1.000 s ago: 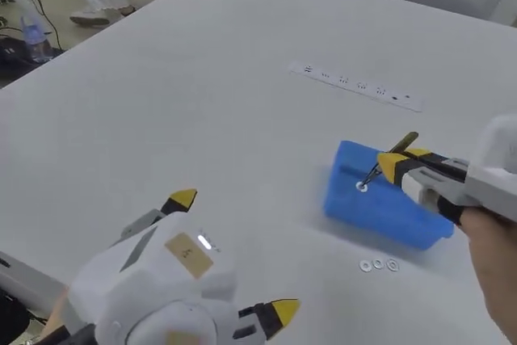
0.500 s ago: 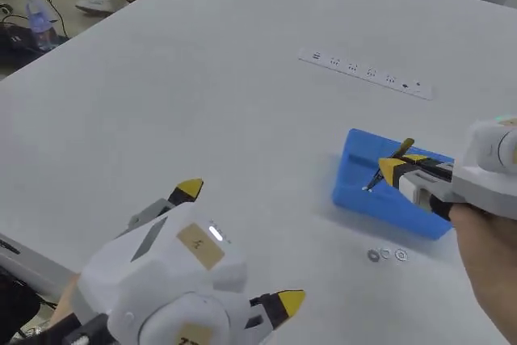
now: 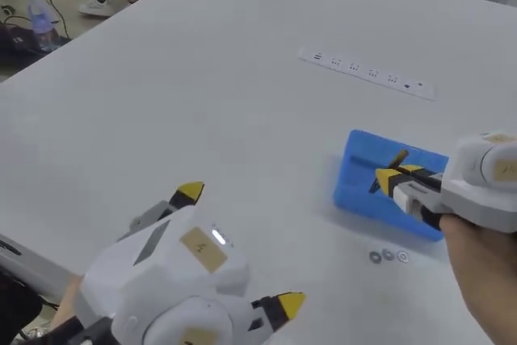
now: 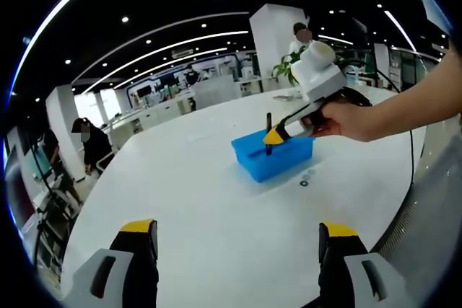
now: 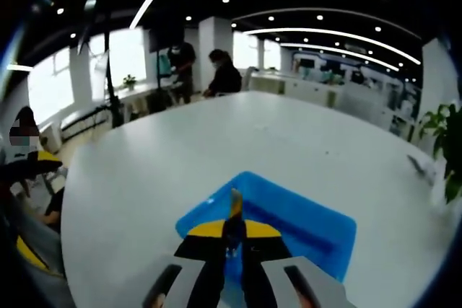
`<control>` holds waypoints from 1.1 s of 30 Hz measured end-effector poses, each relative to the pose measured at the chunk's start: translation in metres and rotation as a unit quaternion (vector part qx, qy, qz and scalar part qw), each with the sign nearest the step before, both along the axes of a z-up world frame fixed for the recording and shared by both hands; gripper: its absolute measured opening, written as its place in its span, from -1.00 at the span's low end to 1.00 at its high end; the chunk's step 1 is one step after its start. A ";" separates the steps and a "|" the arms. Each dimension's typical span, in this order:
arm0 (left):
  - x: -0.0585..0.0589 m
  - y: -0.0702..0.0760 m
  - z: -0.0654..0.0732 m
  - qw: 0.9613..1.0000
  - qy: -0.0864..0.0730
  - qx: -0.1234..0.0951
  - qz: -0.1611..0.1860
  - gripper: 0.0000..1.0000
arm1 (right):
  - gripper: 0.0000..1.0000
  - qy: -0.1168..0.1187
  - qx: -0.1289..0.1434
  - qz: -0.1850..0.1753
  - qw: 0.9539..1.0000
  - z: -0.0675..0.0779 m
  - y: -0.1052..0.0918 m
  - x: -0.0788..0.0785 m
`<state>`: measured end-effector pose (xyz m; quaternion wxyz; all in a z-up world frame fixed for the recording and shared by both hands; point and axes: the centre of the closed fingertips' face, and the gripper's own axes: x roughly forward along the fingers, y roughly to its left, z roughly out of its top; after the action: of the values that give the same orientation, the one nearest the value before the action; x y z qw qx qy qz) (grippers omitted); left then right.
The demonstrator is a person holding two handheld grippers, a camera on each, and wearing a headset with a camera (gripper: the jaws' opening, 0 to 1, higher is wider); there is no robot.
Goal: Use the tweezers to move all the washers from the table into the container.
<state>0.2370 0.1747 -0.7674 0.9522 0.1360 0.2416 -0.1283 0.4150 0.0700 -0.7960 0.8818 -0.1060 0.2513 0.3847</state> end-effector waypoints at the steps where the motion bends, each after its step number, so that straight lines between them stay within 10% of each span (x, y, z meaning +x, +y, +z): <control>1: 0.000 0.000 0.000 1.000 -0.001 0.000 0.000 0.89 | -0.92 -0.001 0.000 0.001 1.000 0.000 0.000 0.000; 21: 0.000 0.000 0.001 1.000 -0.004 0.008 -0.002 0.89 | -0.92 -0.008 0.076 -0.013 0.997 0.065 -0.022 -0.038; 33: -0.001 0.000 0.001 1.000 -0.005 0.011 -0.003 0.88 | -0.92 0.023 0.044 -0.008 0.999 0.028 -0.028 -0.080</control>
<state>0.2361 0.1745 -0.7661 0.9514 0.1479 0.2376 -0.1282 0.3353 0.0422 -0.7684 0.8824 -0.0563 0.2557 0.3910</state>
